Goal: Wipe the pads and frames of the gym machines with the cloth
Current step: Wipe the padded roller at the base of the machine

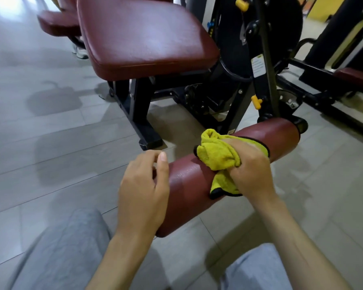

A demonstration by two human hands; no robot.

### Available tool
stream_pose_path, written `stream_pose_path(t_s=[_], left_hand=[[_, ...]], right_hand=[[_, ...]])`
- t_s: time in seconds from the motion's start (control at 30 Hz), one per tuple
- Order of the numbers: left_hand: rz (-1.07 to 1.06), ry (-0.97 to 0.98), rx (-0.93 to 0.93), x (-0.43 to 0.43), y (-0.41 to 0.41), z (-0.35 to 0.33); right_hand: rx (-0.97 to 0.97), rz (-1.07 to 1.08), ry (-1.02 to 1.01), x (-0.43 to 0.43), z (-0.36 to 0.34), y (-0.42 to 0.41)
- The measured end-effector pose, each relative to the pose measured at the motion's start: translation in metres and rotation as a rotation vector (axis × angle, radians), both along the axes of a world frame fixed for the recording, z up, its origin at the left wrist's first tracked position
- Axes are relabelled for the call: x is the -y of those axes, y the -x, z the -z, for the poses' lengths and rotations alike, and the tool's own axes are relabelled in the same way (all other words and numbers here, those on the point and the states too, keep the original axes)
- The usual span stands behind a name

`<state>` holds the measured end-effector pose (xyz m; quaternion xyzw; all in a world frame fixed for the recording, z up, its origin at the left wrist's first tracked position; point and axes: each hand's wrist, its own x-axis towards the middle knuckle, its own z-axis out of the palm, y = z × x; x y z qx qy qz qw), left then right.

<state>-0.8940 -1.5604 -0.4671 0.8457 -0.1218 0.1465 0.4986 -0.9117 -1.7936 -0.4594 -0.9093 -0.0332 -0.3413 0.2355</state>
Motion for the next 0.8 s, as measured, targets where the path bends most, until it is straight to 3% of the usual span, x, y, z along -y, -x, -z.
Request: stream_pose_path(t_s=[0.13, 0.27, 0.5, 0.6, 0.7, 0.8], left_hand=[[0.003, 0.023, 0.006, -0.002, -0.003, 0.002], [-0.017, 0.077, -0.022, 0.0, -0.002, 0.001], [0.012, 0.495, -0.067, -0.014, -0.007, -0.022], [0.04, 0.442, -0.039, -0.023, -0.018, -0.024], [0.054, 0.347, -0.065, -0.027, -0.033, -0.014], [0.096, 0.306, -0.137, -0.023, -0.042, -0.003]], right_hand=[[-0.076, 0.153, -0.165, 0.017, -0.004, -0.015], [-0.04, 0.332, -0.13, -0.022, 0.002, -0.015], [0.018, -0.024, 0.013, -0.117, 0.004, 0.017], [0.019, -0.045, 0.081, -0.075, 0.005, 0.008], [-0.087, 0.138, -0.087, -0.016, -0.005, -0.009], [-0.072, 0.261, -0.174, 0.007, -0.01, -0.016]])
